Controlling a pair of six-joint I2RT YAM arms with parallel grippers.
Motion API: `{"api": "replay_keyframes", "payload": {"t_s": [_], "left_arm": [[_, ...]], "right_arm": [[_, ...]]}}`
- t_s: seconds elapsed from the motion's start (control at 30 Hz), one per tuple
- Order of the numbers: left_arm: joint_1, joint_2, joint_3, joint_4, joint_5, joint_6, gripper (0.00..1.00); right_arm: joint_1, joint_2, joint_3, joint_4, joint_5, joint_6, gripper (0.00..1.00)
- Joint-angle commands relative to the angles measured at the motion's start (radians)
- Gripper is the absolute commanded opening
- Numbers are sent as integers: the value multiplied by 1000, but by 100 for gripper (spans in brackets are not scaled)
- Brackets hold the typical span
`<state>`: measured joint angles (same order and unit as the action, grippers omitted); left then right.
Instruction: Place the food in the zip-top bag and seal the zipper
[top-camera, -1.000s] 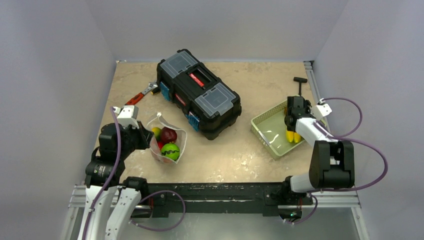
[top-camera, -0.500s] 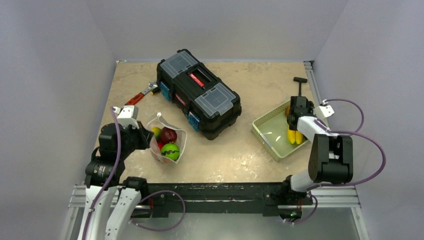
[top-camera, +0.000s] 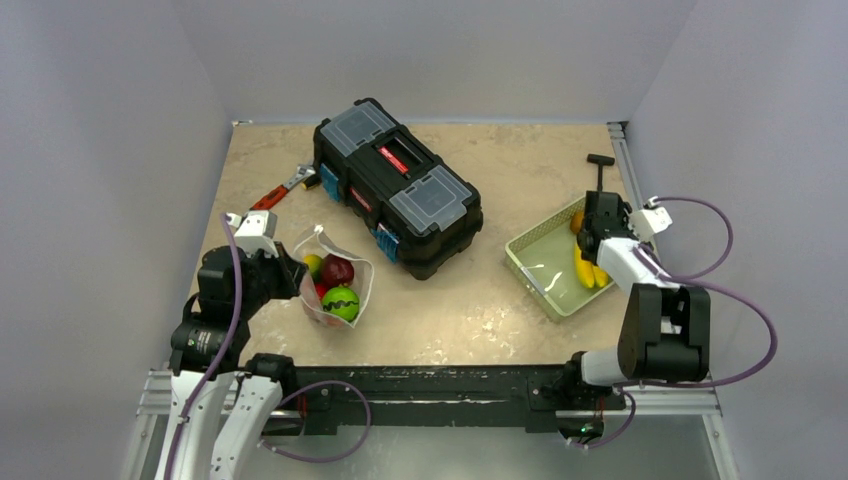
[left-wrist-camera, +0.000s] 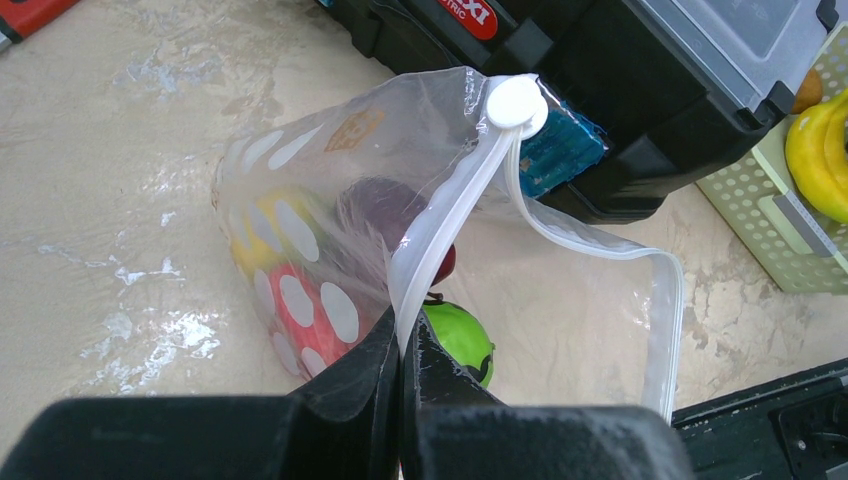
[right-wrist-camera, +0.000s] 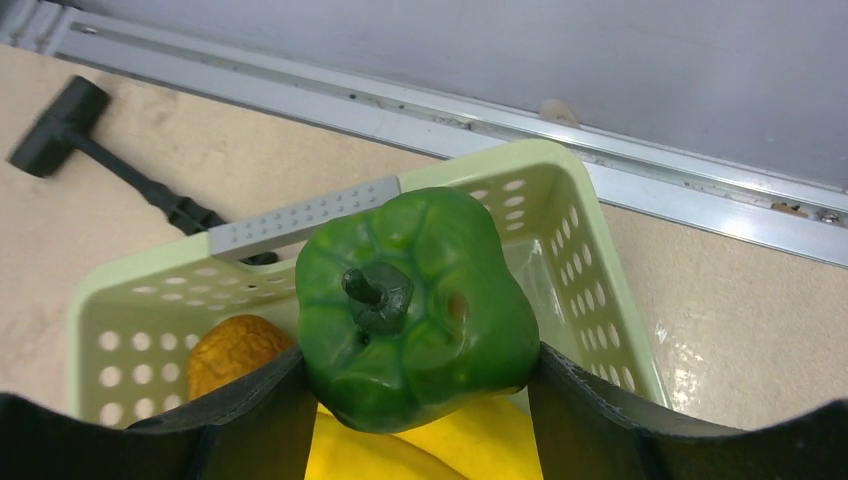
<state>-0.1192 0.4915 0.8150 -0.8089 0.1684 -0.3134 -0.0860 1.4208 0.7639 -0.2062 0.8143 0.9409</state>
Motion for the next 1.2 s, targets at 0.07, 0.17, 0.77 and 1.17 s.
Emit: {"api": "replay_keyframes", "payload": {"t_s": [0.07, 0.17, 0.77, 1.17], "left_arm": [[-4, 8, 13, 42, 11, 7, 0], [-4, 12, 13, 41, 11, 5, 0], [-4, 30, 13, 41, 2, 4, 0], [-4, 28, 14, 39, -6, 2, 0]], "right_arm": [[-2, -124, -36, 78, -72, -55, 5], [10, -189, -59, 119, -120, -88, 0], [263, -568, -249, 775, -1196, -558, 0], [595, -423, 2, 732, -1464, -538, 0]]}}
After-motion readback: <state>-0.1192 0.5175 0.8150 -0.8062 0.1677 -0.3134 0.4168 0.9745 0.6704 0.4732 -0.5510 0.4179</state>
